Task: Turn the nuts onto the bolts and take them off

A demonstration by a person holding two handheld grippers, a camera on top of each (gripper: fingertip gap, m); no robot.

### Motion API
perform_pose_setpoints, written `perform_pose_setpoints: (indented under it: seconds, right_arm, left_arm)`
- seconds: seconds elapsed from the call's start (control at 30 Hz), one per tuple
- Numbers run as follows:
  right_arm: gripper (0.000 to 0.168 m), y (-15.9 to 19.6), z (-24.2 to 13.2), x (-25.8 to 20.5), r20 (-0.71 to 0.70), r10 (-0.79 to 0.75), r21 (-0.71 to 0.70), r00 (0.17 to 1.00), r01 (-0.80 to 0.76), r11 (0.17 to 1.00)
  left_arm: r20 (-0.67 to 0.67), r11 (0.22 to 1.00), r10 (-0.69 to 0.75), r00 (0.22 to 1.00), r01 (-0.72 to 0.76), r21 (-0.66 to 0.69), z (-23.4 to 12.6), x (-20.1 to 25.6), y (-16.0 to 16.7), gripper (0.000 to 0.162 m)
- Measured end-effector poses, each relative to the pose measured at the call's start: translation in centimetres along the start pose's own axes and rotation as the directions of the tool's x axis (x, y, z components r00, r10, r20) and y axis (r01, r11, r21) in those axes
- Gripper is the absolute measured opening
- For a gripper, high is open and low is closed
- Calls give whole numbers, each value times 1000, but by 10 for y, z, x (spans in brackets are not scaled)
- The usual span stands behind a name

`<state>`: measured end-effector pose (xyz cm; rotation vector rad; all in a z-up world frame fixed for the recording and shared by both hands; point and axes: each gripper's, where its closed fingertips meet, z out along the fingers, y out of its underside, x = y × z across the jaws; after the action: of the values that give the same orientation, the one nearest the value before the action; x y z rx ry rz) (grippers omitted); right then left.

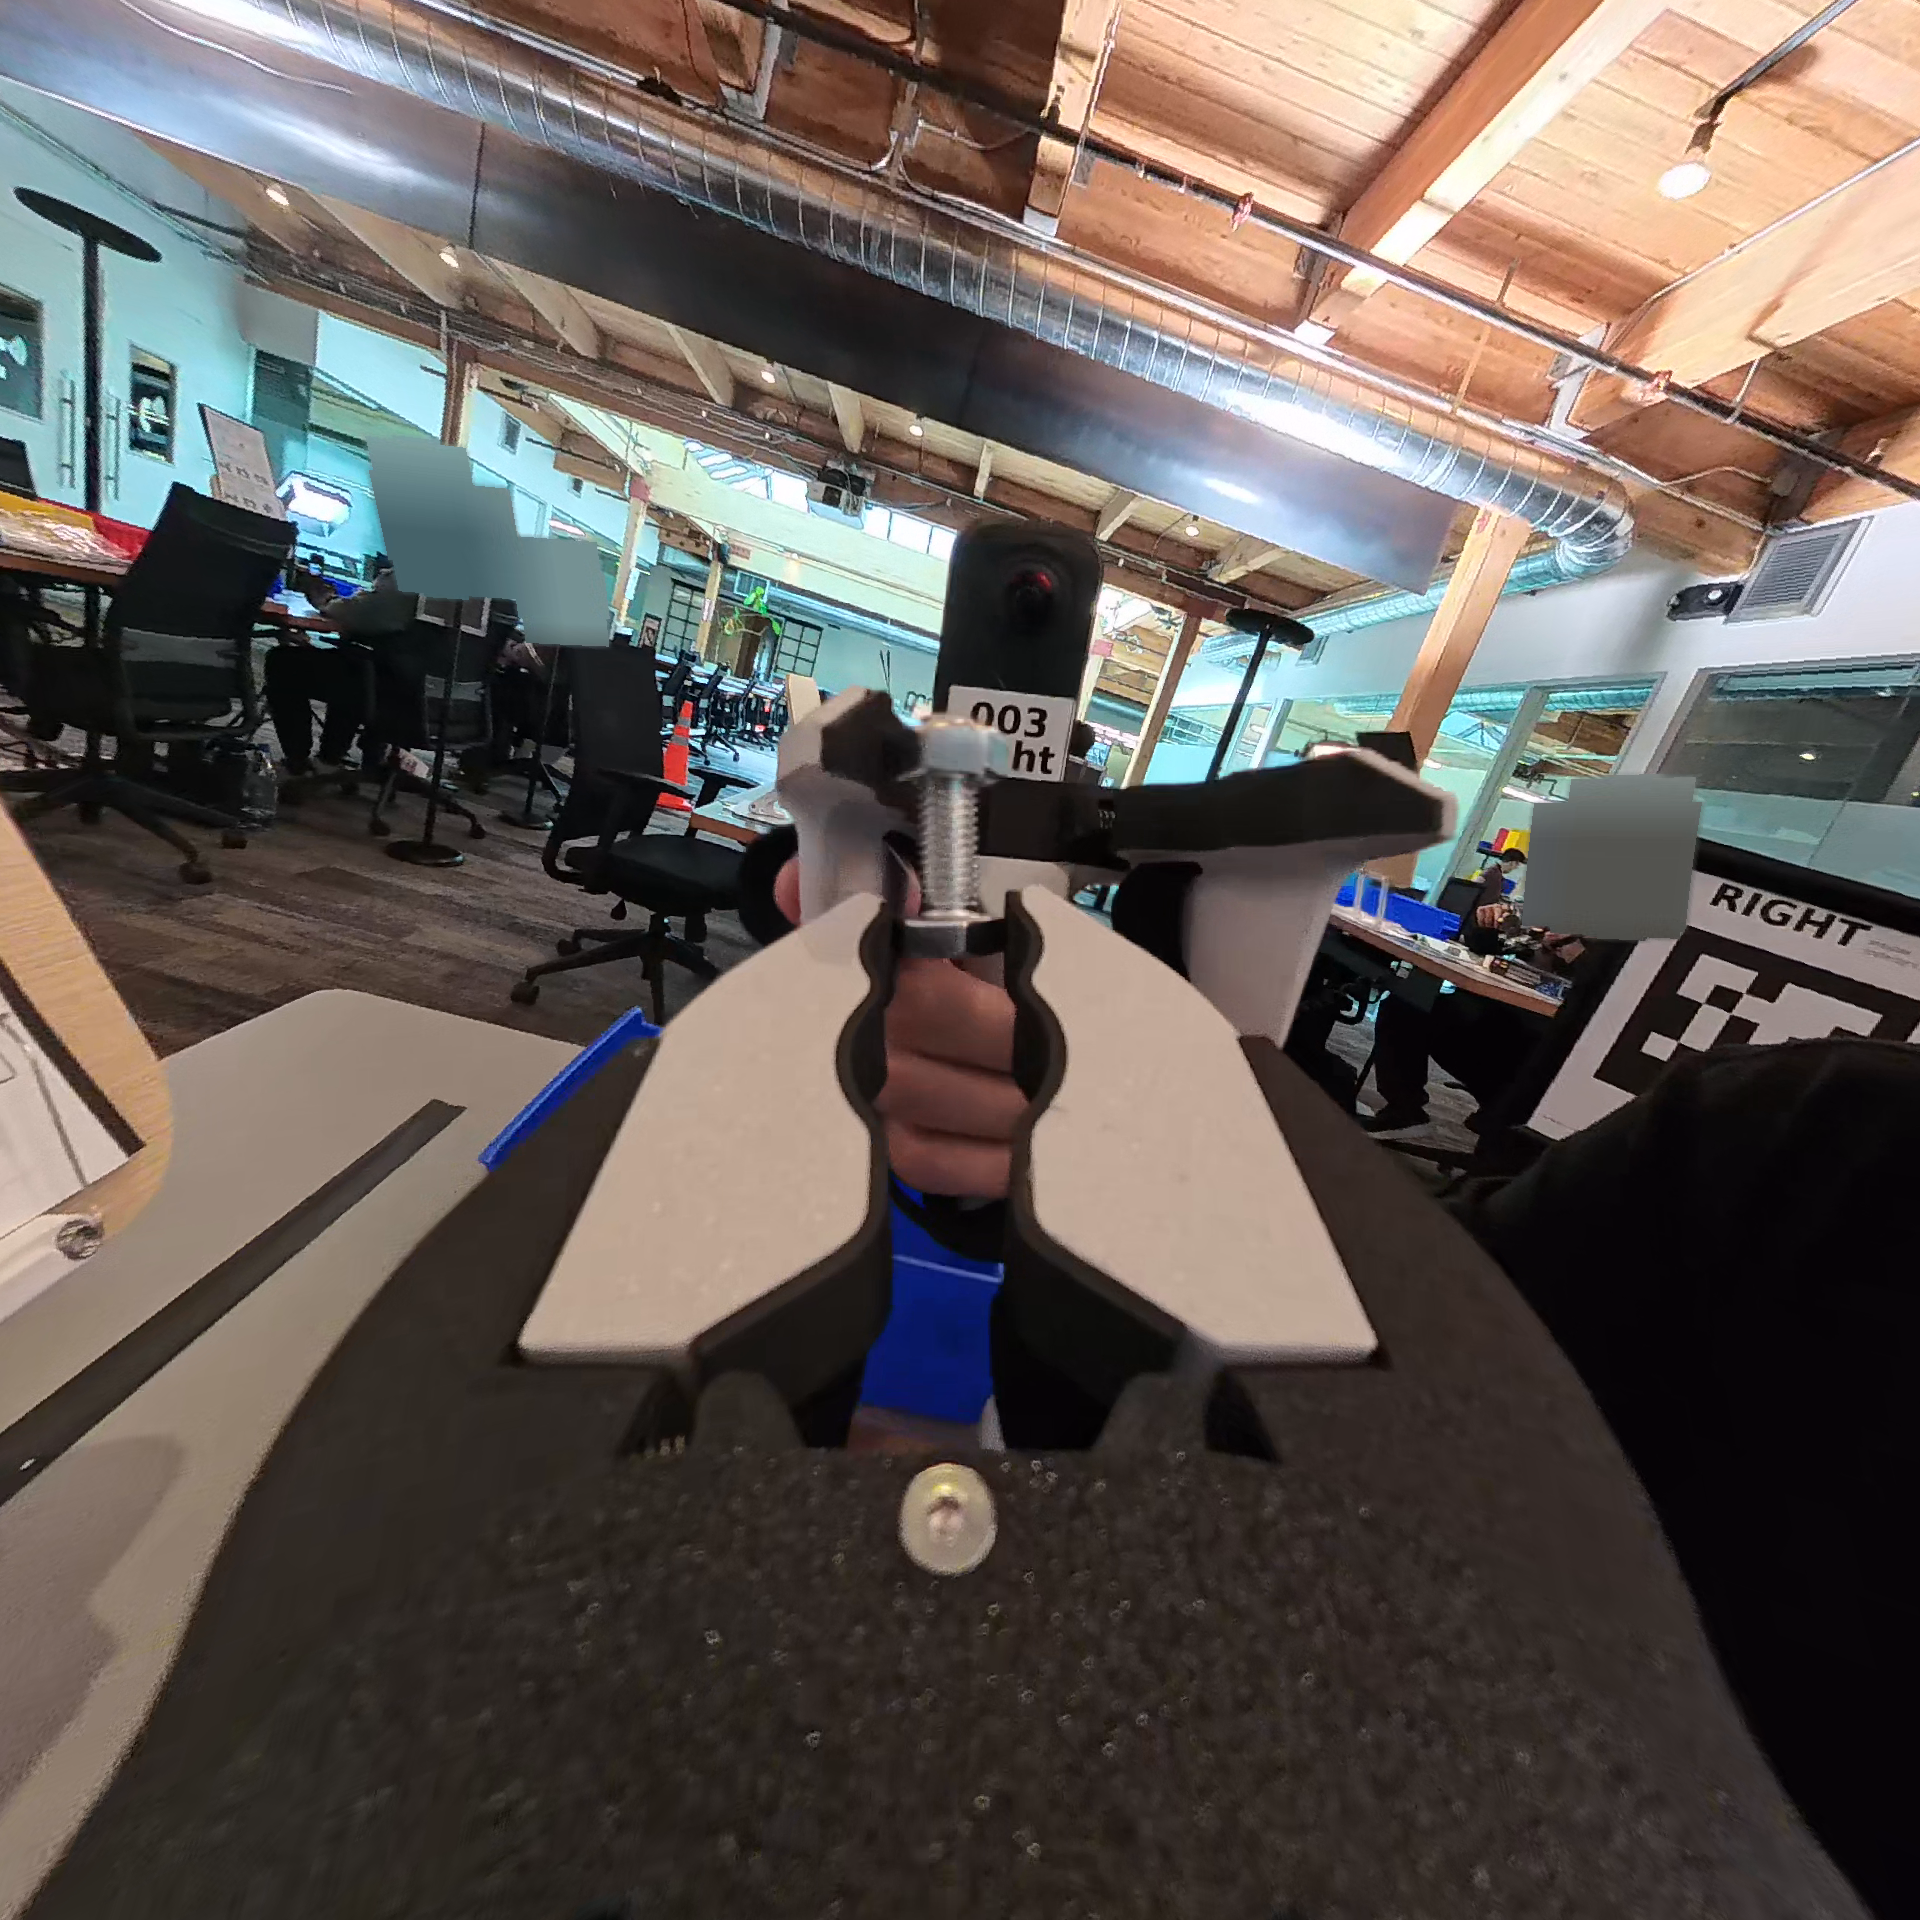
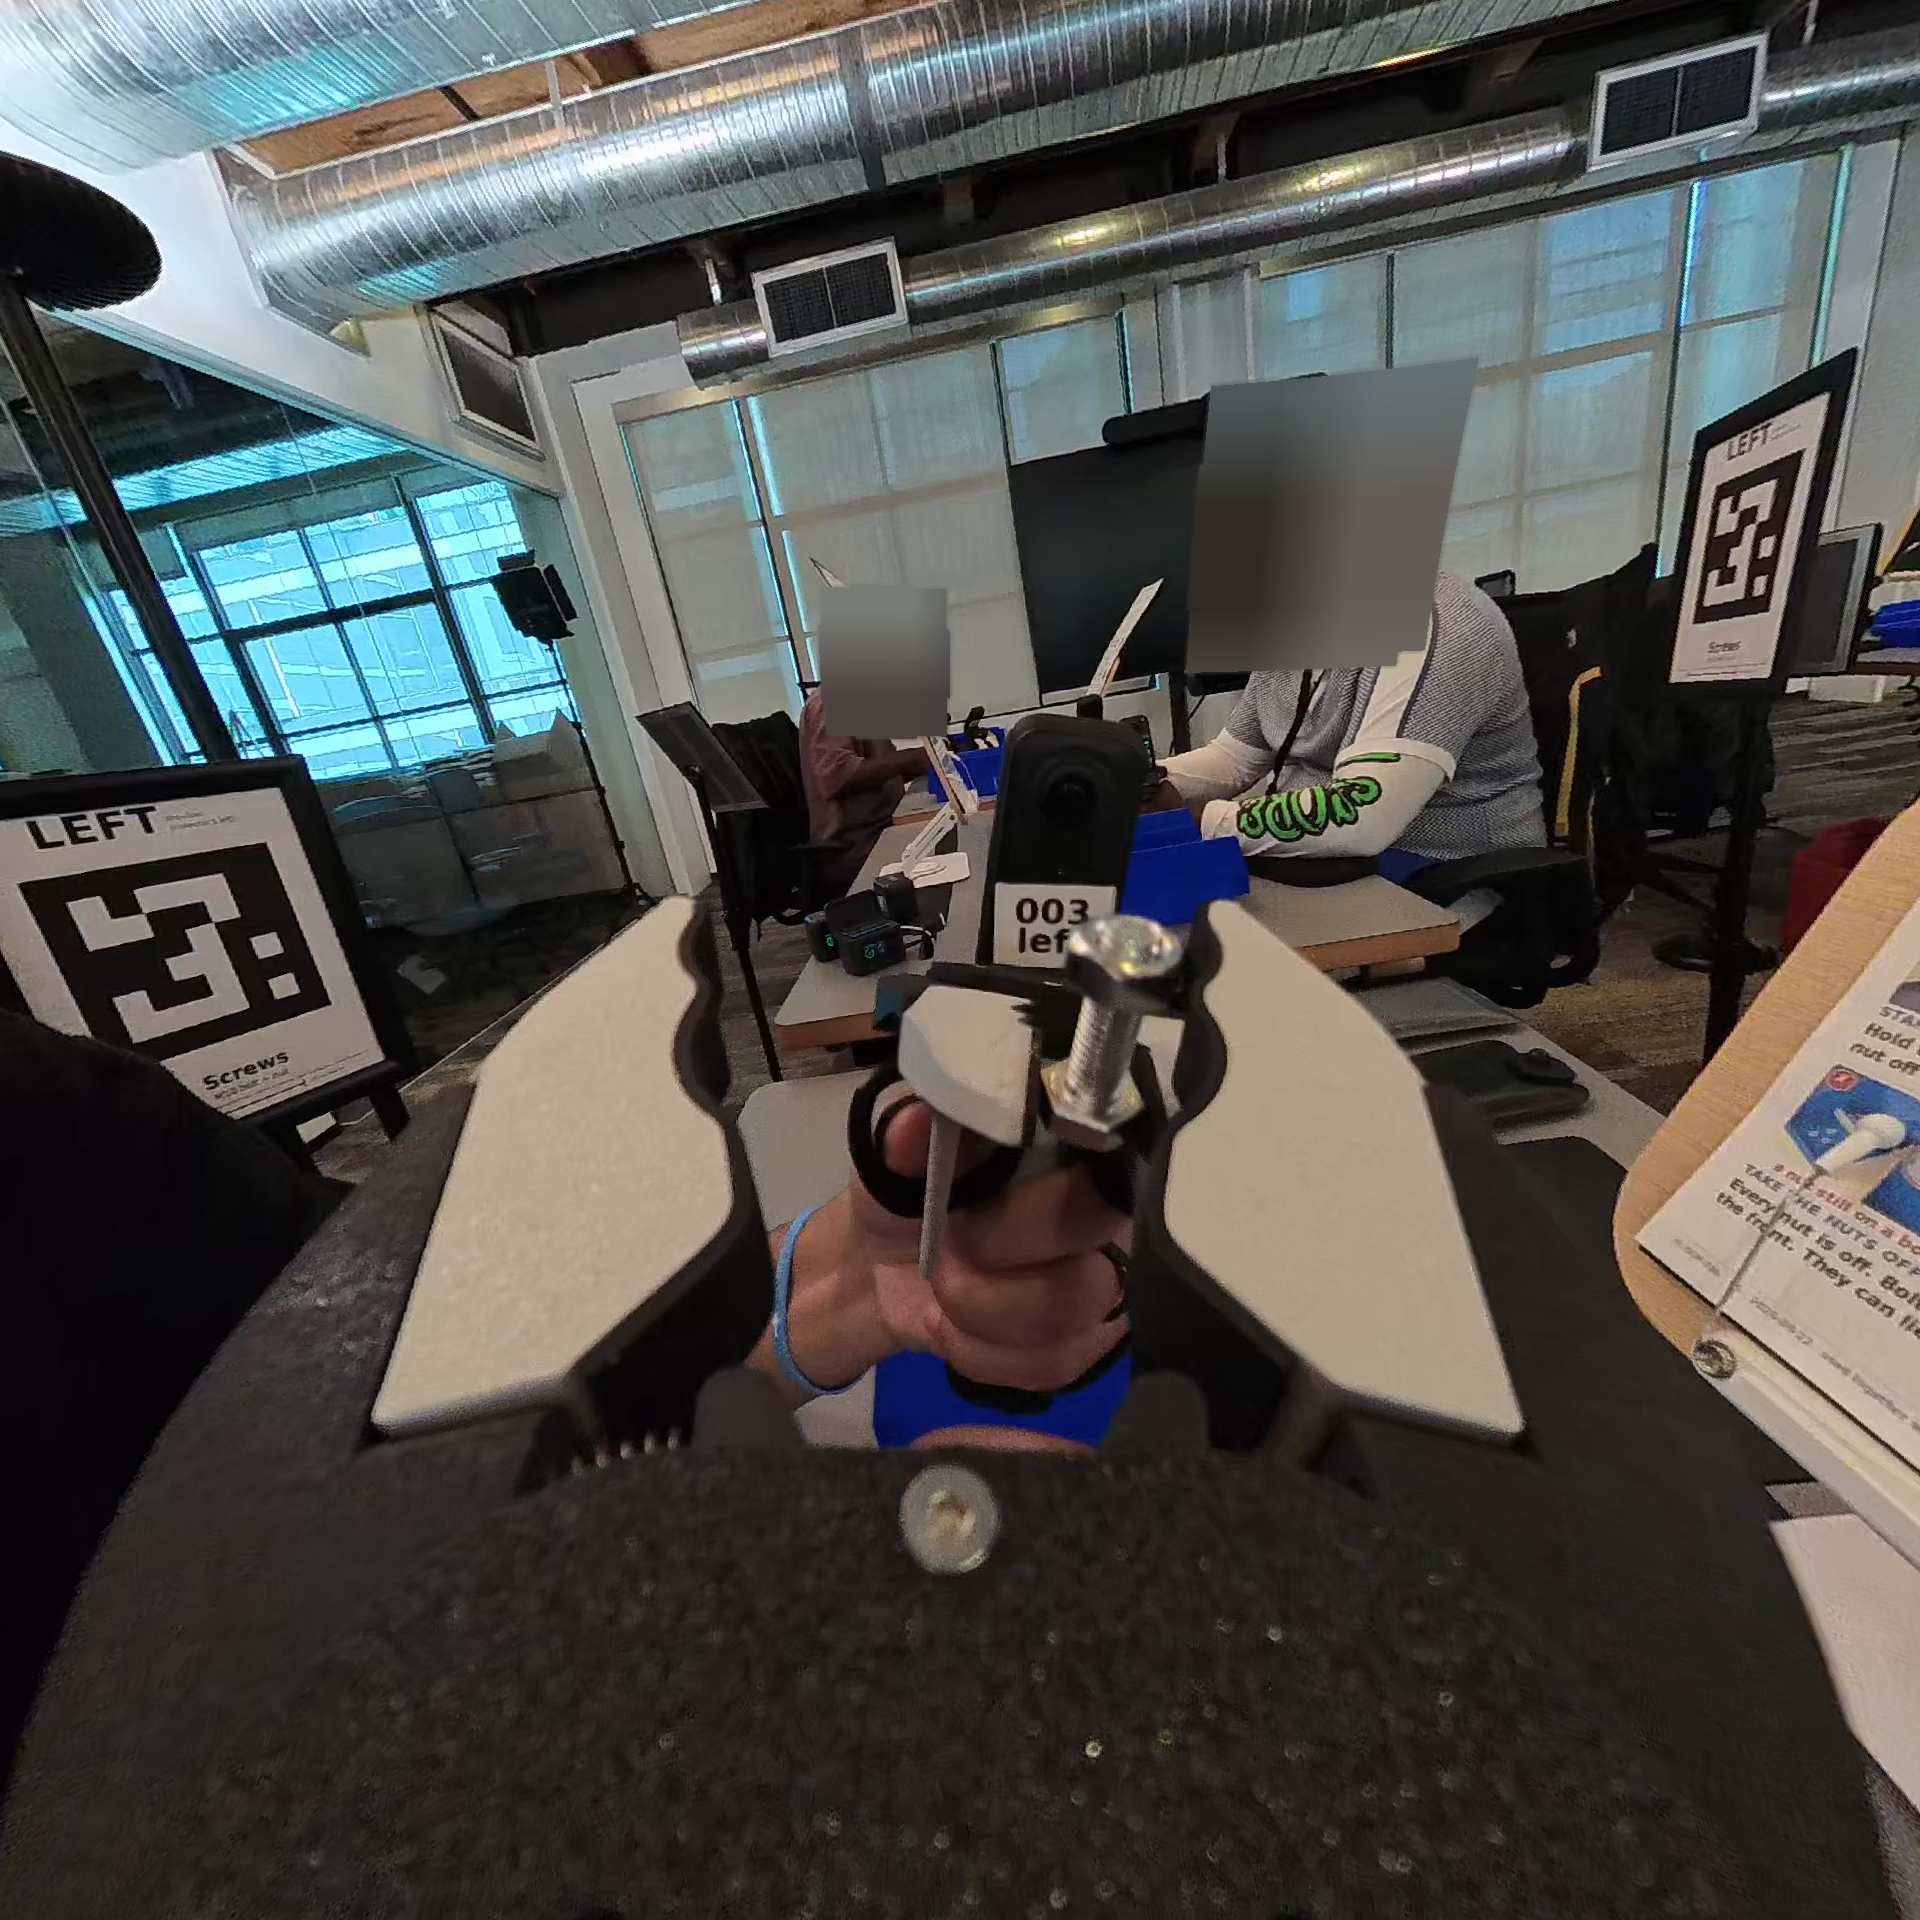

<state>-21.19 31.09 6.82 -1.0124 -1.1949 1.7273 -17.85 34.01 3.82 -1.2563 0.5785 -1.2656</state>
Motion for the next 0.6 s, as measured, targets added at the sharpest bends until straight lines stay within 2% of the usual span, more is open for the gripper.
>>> perform_pose_setpoints:
  seconds: [0.13, 0.4, 0.6]
  right_arm:
    - [84, 3, 2, -2, 6, -10, -15, 1000, 10, 1000]
    - [79, -13, -20, -1, -16, -18, -9, 1000, 18, 1000]
    - [82, -2, -12, -8, 5, -6, -69, 1000, 7, 998]
  left_arm:
    - [-9, 999, 5, 1000, -5, -33, 6, 4, 7, 18]
    - [15, 1000, 30, 999, -30, 5, -12, 2, -11, 18]
    - [13, 999, 33, 999, -33, -10, -10, 2, -8, 18]
